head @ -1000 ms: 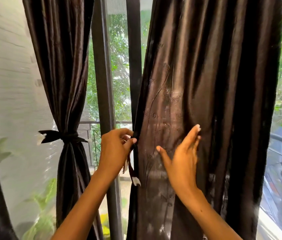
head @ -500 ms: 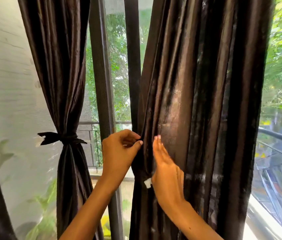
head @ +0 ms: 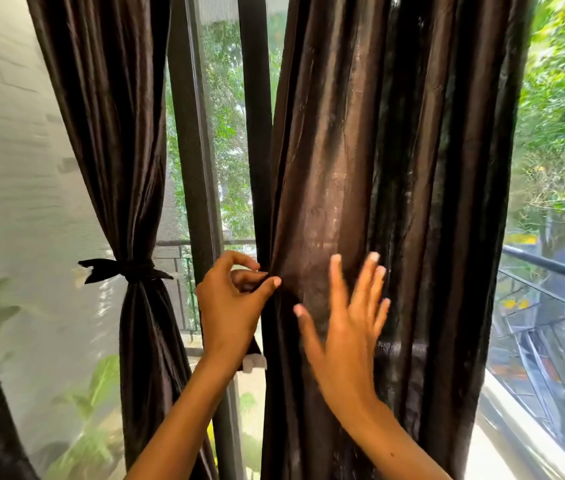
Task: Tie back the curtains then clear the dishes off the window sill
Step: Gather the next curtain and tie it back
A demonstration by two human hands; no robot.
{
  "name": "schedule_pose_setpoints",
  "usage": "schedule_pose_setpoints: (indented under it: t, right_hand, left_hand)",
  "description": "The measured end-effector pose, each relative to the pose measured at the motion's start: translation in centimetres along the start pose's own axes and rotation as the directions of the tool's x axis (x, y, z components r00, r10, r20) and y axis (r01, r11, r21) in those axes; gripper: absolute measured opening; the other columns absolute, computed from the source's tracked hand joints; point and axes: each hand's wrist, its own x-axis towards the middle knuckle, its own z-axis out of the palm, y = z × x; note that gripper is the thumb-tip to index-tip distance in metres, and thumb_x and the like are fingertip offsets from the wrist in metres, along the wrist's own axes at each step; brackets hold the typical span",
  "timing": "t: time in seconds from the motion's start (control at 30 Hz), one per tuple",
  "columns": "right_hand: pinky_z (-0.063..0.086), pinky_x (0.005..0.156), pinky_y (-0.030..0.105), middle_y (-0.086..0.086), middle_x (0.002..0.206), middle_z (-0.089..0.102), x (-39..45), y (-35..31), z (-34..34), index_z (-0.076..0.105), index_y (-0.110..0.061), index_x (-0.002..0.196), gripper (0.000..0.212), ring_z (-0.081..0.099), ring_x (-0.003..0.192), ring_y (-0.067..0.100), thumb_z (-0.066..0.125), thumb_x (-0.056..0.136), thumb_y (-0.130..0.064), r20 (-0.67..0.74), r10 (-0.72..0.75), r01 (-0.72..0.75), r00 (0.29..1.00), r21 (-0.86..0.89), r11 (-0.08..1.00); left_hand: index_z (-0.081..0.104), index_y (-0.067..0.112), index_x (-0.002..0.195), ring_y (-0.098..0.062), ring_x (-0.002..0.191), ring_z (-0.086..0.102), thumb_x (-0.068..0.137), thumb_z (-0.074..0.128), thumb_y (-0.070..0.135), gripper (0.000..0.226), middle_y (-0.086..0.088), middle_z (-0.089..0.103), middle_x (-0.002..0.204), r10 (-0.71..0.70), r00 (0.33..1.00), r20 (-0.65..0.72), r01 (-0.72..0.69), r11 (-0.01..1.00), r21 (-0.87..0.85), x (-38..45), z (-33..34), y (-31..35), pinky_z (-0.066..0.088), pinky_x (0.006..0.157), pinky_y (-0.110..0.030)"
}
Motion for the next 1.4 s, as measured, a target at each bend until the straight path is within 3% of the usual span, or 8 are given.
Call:
schedule_pose_setpoints:
  t: [0.13, 0.3, 0.47, 0.57, 0.8, 1.0, 1.13, 1.4]
  right_hand:
    - [0.04, 0.101, 0.028, 0.0, 0.141, 0.041, 1.7, 0.9, -0.6, 0.013, -0.015, 0.151, 0.081, 0.047, 0.126, 0.02, 0.065, 0.089, -0.018, 0.015, 0.187, -0.184, 0.982, 0.254, 0.949]
    - [0.051, 0.047, 0.027, 0.013, 0.119, 0.066, 0.5, -0.4, -0.1, 0.053, -0.004, 0.132, 0.09, 0.071, 0.072, 0.027, 0.071, 0.047, 0.019, 0.104, -0.051, 0.064, 0.993, -0.123, 0.99]
    - [0.052, 0.05, 0.02, 0.015, 0.141, 0.048, 0.0, -1.7, -0.1, 0.05, -0.004, 0.135, 0.094, 0.068, 0.1, 0.02, 0.071, 0.046, 0.015, 0.242, -0.104, 0.147, 0.965, -0.165, 0.975]
    - [0.054, 0.086, 0.032, 0.007, 0.159, 0.004, 0.0, -2.2, -0.8, 0.012, -0.013, 0.151, 0.081, 0.025, 0.143, 0.017, 0.044, 0.081, 0.011, 0.411, -0.115, 0.168, 0.904, -0.094, 0.981]
    - [0.032, 0.112, 0.024, -0.014, 0.156, -0.003, 0.0, -0.7, -0.6, 0.015, -0.025, 0.15, 0.068, 0.011, 0.144, 0.003, 0.038, 0.09, -0.003, 0.479, -0.213, 0.179, 0.851, 0.116, 0.977]
    - [0.003, 0.113, 0.051, 0.01, 0.158, -0.013, 1.7, 2.3, 0.1, 0.004, -0.022, 0.152, 0.083, -0.014, 0.145, 0.022, 0.05, 0.09, -0.052, -0.07, 0.177, -0.175, 0.982, 0.028, 0.984]
    - [0.013, 0.118, 0.035, 0.005, 0.159, 0.002, 4.5, 3.3, -0.4, -0.018, -0.022, 0.148, 0.123, 0.01, 0.145, 0.015, 0.068, 0.066, -0.056, 0.312, 0.421, -0.524, 0.852, 0.516, 0.677]
    - [0.053, 0.071, 0.016, 0.01, 0.088, 0.07, 4.7, 3.2, 1.7, 0.059, -0.003, 0.117, 0.043, 0.066, 0.071, 0.004, 0.072, 0.076, 0.002, 0.318, 0.276, -0.42, 0.907, 0.735, 0.533]
  left_hand:
    - [0.054, 0.008, 0.076, -0.003, 0.069, 0.068, 0.067, 0.082, 0.003, 0.03, 0.003, 0.067, 0.064, 0.006, 1.0, 0.012, -0.006, 1.0, -0.007, 0.1, 0.1, -0.2, 0.056, 0.069, -0.022]
    - [0.053, 0.008, 0.074, -0.003, 0.073, 0.069, 0.07, 0.081, 0.005, 0.029, 0.0, 0.067, 0.067, 0.077, 0.996, 0.054, -0.077, 0.997, 0.002, -0.4, 0.3, -0.1, 0.056, 0.068, -0.023]
    - [0.055, 0.008, 0.073, -0.007, 0.074, 0.071, 0.069, 0.082, 0.005, 0.027, -0.001, 0.07, 0.066, 0.084, 0.994, 0.062, -0.08, 0.994, -0.076, -0.8, 0.4, 0.0, 0.059, 0.072, -0.032]
    - [0.057, 0.009, 0.071, -0.011, 0.074, 0.072, 0.068, 0.082, 0.006, 0.025, -0.003, 0.07, 0.065, 0.075, 0.995, 0.059, -0.068, 0.991, -0.117, -0.9, 0.4, 0.1, 0.059, 0.074, -0.035]
    - [0.059, 0.013, 0.07, -0.001, 0.064, 0.067, 0.064, 0.085, 0.008, 0.027, 0.004, 0.068, 0.064, 0.105, 0.994, 0.025, -0.106, 0.993, 0.059, 0.3, 0.4, 0.1, 0.058, 0.067, -0.028]
    - [0.054, 0.014, 0.071, 0.001, 0.065, 0.067, 0.068, 0.08, 0.003, 0.029, 0.002, 0.068, 0.068, 0.097, 0.995, 0.02, -0.099, 0.99, 0.099, 1.1, -0.1, -0.6, 0.054, 0.068, -0.021]
    - [0.05, 0.013, 0.07, -0.002, 0.066, 0.067, 0.068, 0.08, 0.001, 0.032, 0.004, 0.066, 0.067, 0.078, 0.995, 0.059, -0.082, 0.995, 0.062, 1.5, -0.5, -0.8, 0.054, 0.069, -0.02]
    - [0.045, 0.02, 0.065, -0.008, 0.064, 0.066, 0.069, 0.08, 0.005, 0.038, 0.0, 0.065, 0.066, 0.129, 0.989, 0.069, -0.136, 0.984, 0.113, 1.7, -0.2, -1.3, 0.057, 0.067, -0.034]
